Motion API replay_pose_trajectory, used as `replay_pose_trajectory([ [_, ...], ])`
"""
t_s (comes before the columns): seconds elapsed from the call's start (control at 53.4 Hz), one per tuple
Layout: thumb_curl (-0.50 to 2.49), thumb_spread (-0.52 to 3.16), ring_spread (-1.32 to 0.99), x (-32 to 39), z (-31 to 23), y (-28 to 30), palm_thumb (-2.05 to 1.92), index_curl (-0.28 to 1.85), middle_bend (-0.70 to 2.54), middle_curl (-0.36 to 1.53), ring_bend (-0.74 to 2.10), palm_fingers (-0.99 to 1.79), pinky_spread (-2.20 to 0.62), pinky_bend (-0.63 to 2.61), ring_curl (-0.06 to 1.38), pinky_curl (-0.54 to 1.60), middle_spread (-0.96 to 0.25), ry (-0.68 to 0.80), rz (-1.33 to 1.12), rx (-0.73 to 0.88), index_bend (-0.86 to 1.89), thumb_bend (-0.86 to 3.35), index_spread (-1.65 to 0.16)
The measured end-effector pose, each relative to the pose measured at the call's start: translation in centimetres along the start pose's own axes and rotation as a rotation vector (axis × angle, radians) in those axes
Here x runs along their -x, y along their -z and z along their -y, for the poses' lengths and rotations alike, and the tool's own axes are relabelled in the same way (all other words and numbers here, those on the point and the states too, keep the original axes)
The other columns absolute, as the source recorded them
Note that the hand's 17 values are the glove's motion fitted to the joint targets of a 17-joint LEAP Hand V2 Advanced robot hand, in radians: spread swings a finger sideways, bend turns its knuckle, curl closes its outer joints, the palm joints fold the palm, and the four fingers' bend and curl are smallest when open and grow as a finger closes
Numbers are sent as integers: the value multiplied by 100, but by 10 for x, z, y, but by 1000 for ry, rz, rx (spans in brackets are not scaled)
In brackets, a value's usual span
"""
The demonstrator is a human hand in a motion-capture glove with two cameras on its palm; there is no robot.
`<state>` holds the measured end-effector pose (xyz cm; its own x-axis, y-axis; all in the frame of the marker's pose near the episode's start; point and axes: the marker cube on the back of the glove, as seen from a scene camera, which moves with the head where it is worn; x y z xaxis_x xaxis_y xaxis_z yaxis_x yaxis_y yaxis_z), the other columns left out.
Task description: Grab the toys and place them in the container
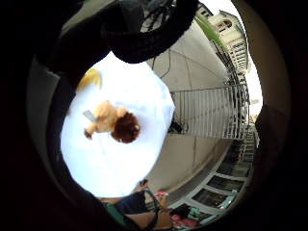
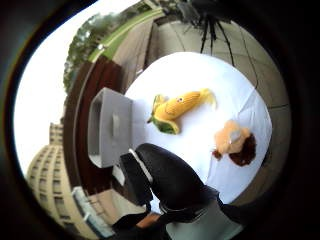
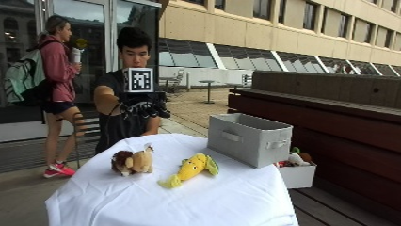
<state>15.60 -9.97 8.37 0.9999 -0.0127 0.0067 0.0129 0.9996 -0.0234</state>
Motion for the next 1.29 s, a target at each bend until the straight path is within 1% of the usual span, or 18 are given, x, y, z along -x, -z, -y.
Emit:
replay_pose_trajectory([
  [0.15, 14, 98, -31, -36, -7, -61, -14, 26, 18, 42, 34, -7, 3, 96, 27, 35, -14, -46, 38, 41, 10, -10, -32],
  [0.412, 15, 93, -26, -49, -30, -147, -13, 21, 18, 41, 38, -8, 5, 105, 30, 37, -14, -110, 57, 158, 10, -10, -32],
  [0.524, 17, 99, -23, -49, -37, -175, -3, 20, 21, 42, 52, 8, 3, 110, 33, 37, -13, -133, 59, 173, 11, -3, -33],
  [0.543, 18, 102, -25, -49, -38, -177, 5, 20, 22, 42, 60, 22, 0, 111, 36, 38, -14, -136, 55, 165, 13, 2, -33],
  [0.561, 18, 101, -24, -49, -40, -179, -2, 18, 20, 41, 55, 10, 2, 111, 32, 36, -14, -137, 49, 157, 10, -3, -33],
  [0.58, 19, 105, -26, -49, -42, -181, 8, 21, 23, 43, 65, 28, -3, 112, 37, 37, -14, -138, 41, 146, 15, 3, -33],
  [0.636, 22, 110, -28, -49, -45, -184, 17, 20, 23, 43, 72, 41, -10, 113, 38, 36, -14, -136, 11, 112, 15, 7, -33],
  [0.655, 24, 113, -30, -49, -46, -185, 27, 20, 26, 44, 81, 63, -17, 117, 40, 37, -15, -135, 0, 103, 15, 13, -33],
  [0.674, 23, 113, -30, -49, -47, -186, 21, 19, 22, 42, 75, 47, -16, 115, 36, 34, -15, -131, -10, 93, 13, 9, -33],
  [0.692, 25, 115, -31, -49, -48, -187, 31, 21, 26, 44, 84, 65, -22, 117, 41, 37, -15, -124, -20, 82, 15, 15, -33],
  [0.73, 29, 117, -33, -48, -50, -187, 42, 20, 30, 45, 90, 78, -27, 114, 42, 35, -17, -107, -34, 59, 14, 21, -33],
  [0.88, 39, 105, -38, -42, -60, -176, 57, 21, 51, 53, 88, 92, -38, 102, 44, 34, -22, -106, -48, 9, 17, 24, -32],
  [0.954, 46, 90, -40, -33, -62, -170, 69, 22, 57, 55, 88, 104, -42, 93, 44, 31, -24, -197, -113, -74, 20, 27, -31],
  [0.992, 48, 84, -40, -34, -60, -167, 72, 23, 58, 55, 88, 109, -43, 90, 43, 30, -25, -198, -147, -93, 19, 27, -31],
  [1.067, 55, 66, -40, -43, -56, -159, 84, 26, 70, 59, 91, 124, -46, 80, 44, 30, -27, -121, -82, 27, 22, 32, -31],
  [1.142, 61, 54, -39, -49, -55, -152, 102, 29, 80, 61, 100, 135, -49, 72, 47, 28, -28, -137, 33, 136, 27, 45, -30],
  [1.198, 64, 50, -35, -50, -53, -139, 105, 30, 85, 62, 105, 135, -50, 70, 48, 29, -28, -182, 87, 175, 26, 49, -30],
  [1.291, 64, 47, -35, -48, -46, -100, 82, 33, 85, 63, 109, 122, -46, 71, 49, 31, -29, -212, 93, 157, 27, 33, -29],
])
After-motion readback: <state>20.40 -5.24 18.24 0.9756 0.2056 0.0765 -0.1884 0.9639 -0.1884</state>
